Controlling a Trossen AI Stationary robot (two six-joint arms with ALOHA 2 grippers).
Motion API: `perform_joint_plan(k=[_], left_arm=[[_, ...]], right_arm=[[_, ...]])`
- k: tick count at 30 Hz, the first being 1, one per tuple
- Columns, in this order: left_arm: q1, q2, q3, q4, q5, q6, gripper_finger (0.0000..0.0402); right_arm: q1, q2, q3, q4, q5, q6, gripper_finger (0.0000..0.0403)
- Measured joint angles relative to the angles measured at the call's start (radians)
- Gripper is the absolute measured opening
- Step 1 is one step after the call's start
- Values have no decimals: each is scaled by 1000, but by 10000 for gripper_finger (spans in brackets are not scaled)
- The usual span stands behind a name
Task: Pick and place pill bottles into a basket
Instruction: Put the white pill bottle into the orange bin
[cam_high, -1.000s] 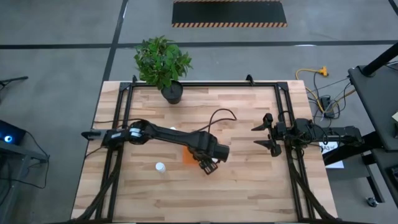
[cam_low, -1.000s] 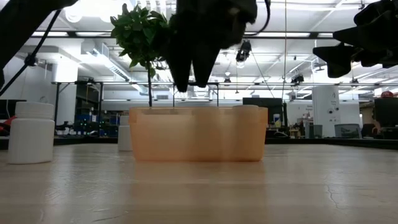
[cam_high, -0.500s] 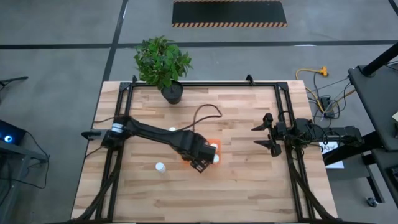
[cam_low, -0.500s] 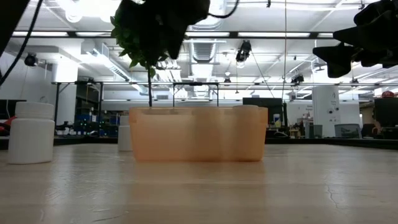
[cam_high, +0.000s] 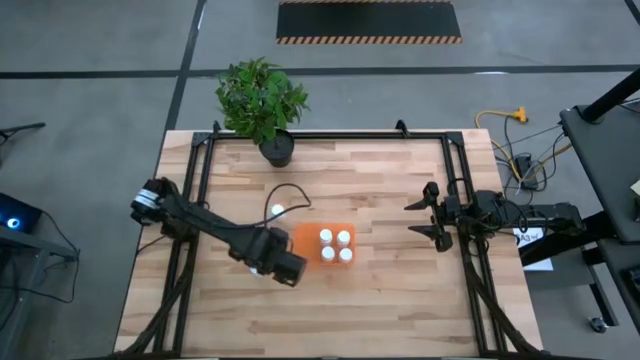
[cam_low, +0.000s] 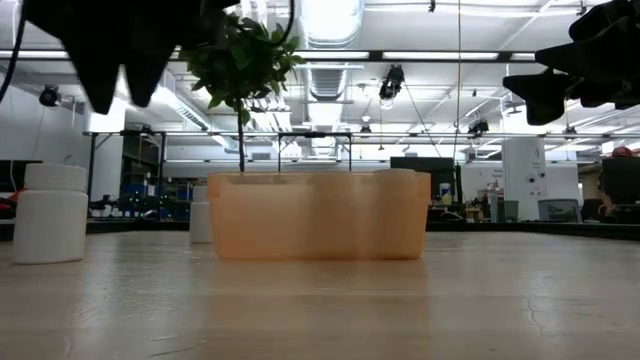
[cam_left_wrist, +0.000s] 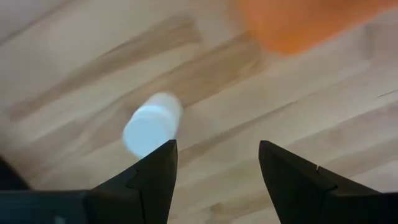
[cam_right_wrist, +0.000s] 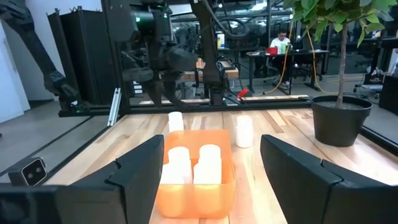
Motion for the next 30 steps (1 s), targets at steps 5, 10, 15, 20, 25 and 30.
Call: perform_joint_plan(k=[5,10,15,20,25,30], left_arm=[[-18,-41,-60,3,9,-79,208],[-27,-88,-120,41,14,-124,208],[-33,-109,-182,87,46,-153,208],[-37,-114,-214,88,75,-155,208],[-38,-145,-240,91,75,-158,208],[-38,-176,-285,112,76,-180,208]], right_arm=[[0,-1,0,0,-1,0,252],[0,-1,0,0,-1,0,249],[0,-1,0,0,-1,0,254],[0,-1,0,0,-1,0,255],[0,-1,0,0,-1,0,250],[0,0,0,-1,-1,0,250]])
